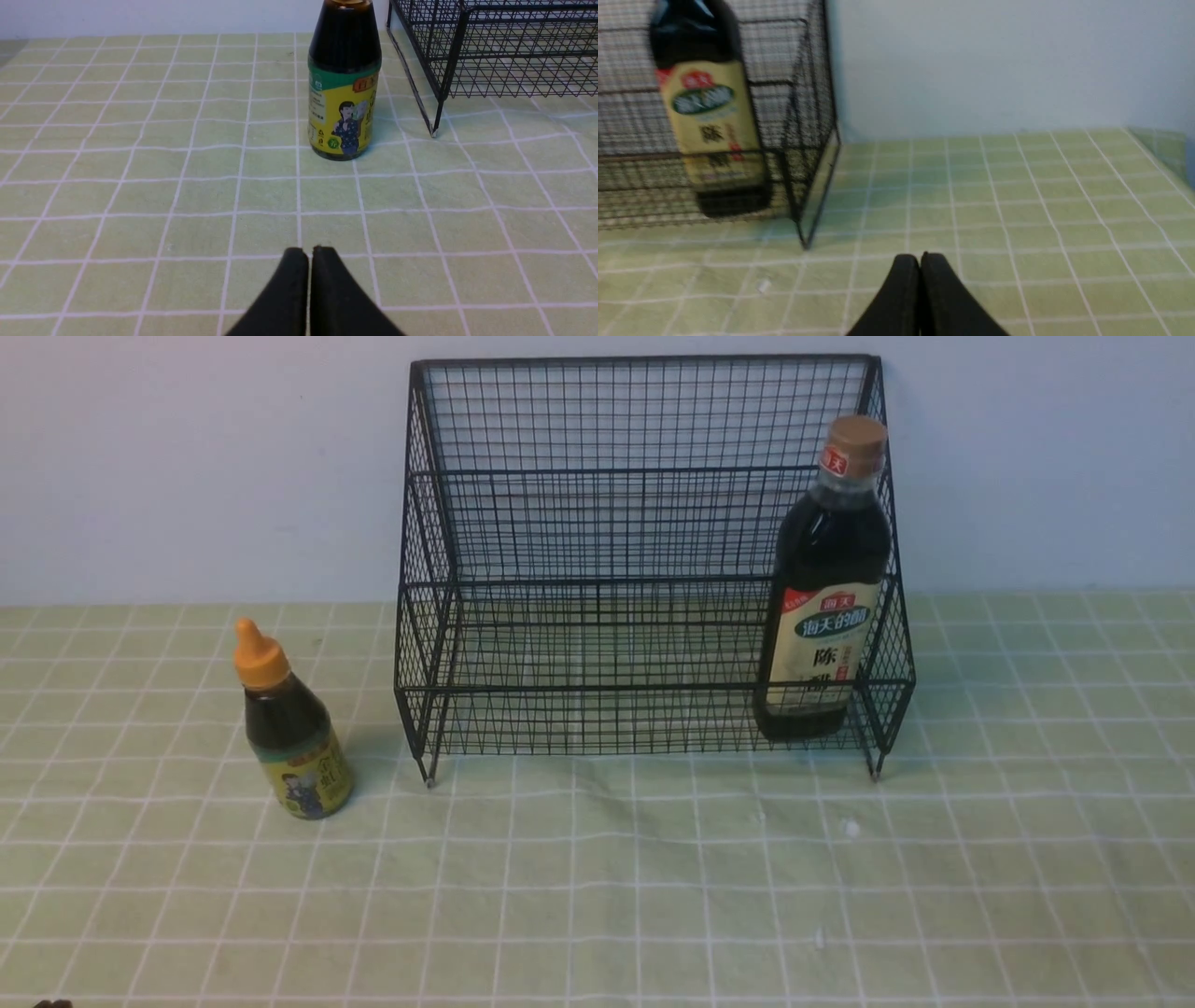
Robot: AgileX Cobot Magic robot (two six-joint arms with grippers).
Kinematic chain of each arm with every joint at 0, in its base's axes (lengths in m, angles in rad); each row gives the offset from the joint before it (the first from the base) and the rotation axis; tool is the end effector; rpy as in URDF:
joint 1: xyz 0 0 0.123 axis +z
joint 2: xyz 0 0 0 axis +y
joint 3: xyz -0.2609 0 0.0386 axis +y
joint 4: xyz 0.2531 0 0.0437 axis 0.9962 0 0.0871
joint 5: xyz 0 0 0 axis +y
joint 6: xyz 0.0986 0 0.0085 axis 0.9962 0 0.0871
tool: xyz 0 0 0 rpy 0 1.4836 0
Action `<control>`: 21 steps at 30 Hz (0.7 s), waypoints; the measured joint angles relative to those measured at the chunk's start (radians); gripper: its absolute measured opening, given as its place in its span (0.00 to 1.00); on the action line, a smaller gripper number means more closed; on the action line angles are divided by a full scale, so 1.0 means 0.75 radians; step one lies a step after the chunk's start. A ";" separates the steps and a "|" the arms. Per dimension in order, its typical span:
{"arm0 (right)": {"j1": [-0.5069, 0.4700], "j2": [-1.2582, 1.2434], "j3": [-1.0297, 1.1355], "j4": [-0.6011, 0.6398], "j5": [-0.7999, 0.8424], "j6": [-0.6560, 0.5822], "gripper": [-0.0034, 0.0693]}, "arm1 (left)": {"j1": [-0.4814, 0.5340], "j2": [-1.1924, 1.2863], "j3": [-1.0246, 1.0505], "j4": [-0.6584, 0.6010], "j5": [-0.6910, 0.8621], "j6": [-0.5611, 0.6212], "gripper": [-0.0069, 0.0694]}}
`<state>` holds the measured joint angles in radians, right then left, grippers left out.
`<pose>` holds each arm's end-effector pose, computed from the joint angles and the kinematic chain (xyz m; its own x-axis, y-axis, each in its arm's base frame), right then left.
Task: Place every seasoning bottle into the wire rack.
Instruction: Use the left arm to grab the condiment bottle closest to it
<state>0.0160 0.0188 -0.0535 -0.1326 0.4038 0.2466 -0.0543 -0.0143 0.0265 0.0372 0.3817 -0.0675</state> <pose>0.0864 -0.0038 0.1916 -0.2687 0.1198 -0.9557 0.0679 0.9921 0.1053 0.0864 -0.0033 0.1685 -0.3024 -0.0166 -0.9530 0.0311 0.9991 -0.0273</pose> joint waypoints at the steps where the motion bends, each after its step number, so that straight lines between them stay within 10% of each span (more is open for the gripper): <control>1: -0.015 -0.018 0.027 0.005 0.000 0.002 0.03 | 0.000 0.000 0.000 0.000 0.000 0.000 0.08; 21: -0.035 -0.041 0.094 0.021 -0.010 0.005 0.03 | 0.000 0.000 0.000 0.000 -0.001 0.000 0.08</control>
<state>-0.0100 -0.0117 0.0168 -0.1169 0.3961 0.2504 -0.0543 -0.0143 0.0265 0.0372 0.3807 -0.0675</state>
